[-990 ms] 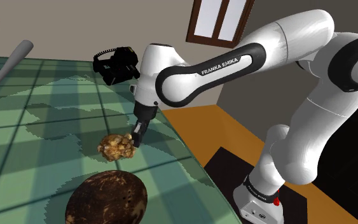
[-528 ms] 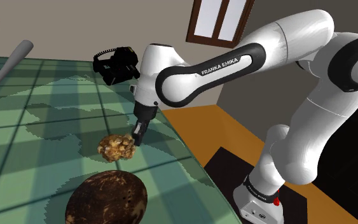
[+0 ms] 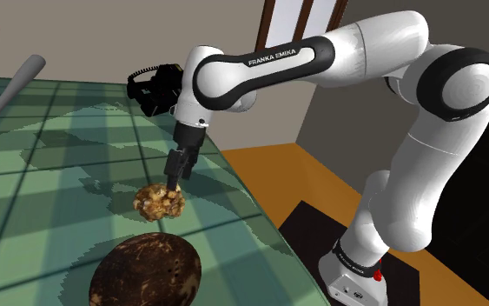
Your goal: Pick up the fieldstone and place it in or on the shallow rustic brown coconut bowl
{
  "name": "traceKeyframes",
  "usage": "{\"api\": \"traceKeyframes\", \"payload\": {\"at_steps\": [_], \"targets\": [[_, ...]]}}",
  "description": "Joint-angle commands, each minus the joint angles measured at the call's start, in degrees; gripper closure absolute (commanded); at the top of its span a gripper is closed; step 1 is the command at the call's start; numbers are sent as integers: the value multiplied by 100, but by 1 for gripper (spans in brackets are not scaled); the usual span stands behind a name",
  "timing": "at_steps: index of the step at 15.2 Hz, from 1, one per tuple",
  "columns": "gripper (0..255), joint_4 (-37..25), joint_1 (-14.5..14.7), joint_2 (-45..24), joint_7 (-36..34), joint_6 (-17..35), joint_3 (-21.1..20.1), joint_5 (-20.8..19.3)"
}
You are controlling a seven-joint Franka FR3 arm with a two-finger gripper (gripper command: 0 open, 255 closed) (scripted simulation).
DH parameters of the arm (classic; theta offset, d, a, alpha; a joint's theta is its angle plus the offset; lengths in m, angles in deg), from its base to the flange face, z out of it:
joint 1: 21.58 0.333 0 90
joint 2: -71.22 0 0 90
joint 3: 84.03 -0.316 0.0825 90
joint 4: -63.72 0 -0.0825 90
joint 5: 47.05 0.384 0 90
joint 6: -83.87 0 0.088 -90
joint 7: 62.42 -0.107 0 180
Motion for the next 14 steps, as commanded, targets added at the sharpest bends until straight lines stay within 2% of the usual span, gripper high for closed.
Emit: {"api": "traceKeyframes", "payload": {"at_steps": [1, 5, 12, 13, 14], "targets": [[0, 45, 13, -70, 35, 100, -15, 53], [0, 174, 59, -185, 55, 357, -57, 93], [0, 174, 59, -184, 55, 356, -57, 93], [255, 174, 59, -184, 55, 356, -57, 93], [255, 174, 59, -184, 55, 356, -57, 93]]}}
